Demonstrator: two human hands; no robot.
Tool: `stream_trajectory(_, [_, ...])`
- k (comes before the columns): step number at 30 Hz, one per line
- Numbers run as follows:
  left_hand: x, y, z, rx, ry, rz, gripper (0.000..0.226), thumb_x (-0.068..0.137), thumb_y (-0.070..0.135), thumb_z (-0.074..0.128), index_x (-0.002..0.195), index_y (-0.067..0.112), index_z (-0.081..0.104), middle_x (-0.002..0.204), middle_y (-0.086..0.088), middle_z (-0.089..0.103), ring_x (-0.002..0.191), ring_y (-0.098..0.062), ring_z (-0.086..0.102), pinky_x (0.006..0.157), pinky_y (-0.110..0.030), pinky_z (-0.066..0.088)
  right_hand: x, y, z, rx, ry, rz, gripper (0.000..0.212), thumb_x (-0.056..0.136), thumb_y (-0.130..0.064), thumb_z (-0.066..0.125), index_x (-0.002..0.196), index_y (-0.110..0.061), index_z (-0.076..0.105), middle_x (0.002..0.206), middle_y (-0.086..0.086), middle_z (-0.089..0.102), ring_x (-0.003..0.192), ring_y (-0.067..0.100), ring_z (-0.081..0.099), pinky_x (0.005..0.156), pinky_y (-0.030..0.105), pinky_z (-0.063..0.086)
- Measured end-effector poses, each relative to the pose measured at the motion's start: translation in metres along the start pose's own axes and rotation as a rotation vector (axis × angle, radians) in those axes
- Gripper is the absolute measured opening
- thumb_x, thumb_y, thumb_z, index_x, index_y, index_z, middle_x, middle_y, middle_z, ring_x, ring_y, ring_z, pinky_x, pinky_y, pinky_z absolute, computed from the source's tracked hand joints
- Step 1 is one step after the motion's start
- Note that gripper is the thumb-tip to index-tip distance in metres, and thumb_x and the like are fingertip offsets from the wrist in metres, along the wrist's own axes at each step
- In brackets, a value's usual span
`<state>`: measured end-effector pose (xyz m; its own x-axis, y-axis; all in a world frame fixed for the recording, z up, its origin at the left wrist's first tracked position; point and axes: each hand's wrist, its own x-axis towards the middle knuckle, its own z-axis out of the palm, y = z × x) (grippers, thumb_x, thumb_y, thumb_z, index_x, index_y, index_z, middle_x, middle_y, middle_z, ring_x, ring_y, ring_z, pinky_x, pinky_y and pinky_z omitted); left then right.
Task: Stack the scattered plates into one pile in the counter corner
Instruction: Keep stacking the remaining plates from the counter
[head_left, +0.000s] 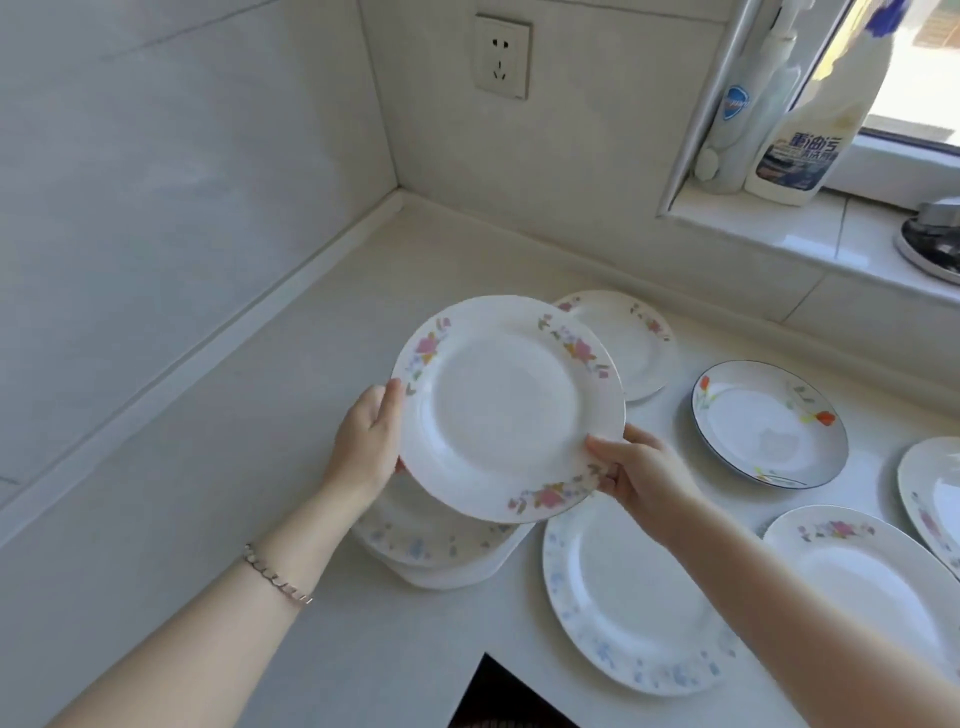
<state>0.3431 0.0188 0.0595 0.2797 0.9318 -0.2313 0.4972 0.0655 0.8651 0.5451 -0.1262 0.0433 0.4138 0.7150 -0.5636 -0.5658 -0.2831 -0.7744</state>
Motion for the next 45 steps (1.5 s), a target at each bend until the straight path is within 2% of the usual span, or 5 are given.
stream_trajectory(11, [0.0, -0.058, -0.027, 0.535, -0.106, -0.195, 0.034, 0.086, 0.04, 0.056, 0.064, 0.018, 0.04, 0.069, -0.005, 0.056, 0.064, -0.026, 0.059, 0.055, -0.027, 0.043, 0.009, 0.042, 0.034, -0.569, 0.024, 0.047, 0.023, 0.089, -0.006, 0.053, 0.108, 0.006, 0.054, 0.105, 0.019, 0.064, 0.085, 0.03, 0.065, 0.058, 0.026, 0.059])
stream_trajectory(17, [0.007, -0.054, -0.028, 0.854, -0.124, -0.165, 0.047, 0.09, 0.048, 0.044, 0.108, 0.006, 0.057, 0.111, -0.014, 0.064, 0.103, -0.03, 0.06, 0.073, -0.03, 0.041, 0.014, 0.046, 0.034, -0.975, 0.024, 0.04, 0.019, 0.087, -0.028, 0.052, 0.079, -0.012, 0.047, 0.061, 0.005, 0.063, 0.044, 0.018, 0.059, 0.054, 0.031, 0.054])
stream_trajectory(28, [0.01, -0.055, -0.03, 1.147, -0.052, -0.204, 0.052, 0.095, 0.048, 0.031, 0.123, 0.005, 0.042, 0.121, -0.016, 0.061, 0.112, -0.032, 0.059, 0.083, -0.033, 0.045, 0.032, 0.038, 0.048, -1.396, 0.045, -0.012, 0.048, 0.087, -0.055, 0.043, 0.059, -0.016, 0.039, 0.058, -0.003, 0.047, 0.052, 0.015, 0.046, 0.046, 0.024, 0.032])
stream_trajectory(37, [0.011, -0.069, -0.012, 0.169, 0.114, -0.186, 0.039, 0.087, 0.014, 0.058, 0.122, 0.008, 0.042, 0.117, -0.011, 0.058, 0.094, -0.022, 0.053, 0.078, -0.028, 0.037, 0.037, 0.05, -0.061, -1.473, 0.287, -0.068, 0.07, 0.082, -0.051, 0.058, 0.137, -0.012, 0.038, 0.138, 0.01, 0.04, 0.13, 0.028, 0.035, 0.105, 0.035, 0.031])
stream_trajectory(45, [0.009, -0.07, -0.006, 0.09, 0.148, -0.2, 0.045, 0.087, 0.009, 0.06, 0.128, 0.006, 0.042, 0.121, -0.016, 0.059, 0.093, -0.021, 0.051, 0.08, -0.027, 0.036, 0.061, 0.04, -0.107, -1.43, 0.295, 0.217, 0.04, 0.076, -0.032, 0.072, 0.103, -0.007, 0.056, 0.118, 0.014, 0.057, 0.104, 0.028, 0.052, 0.076, 0.028, 0.042])
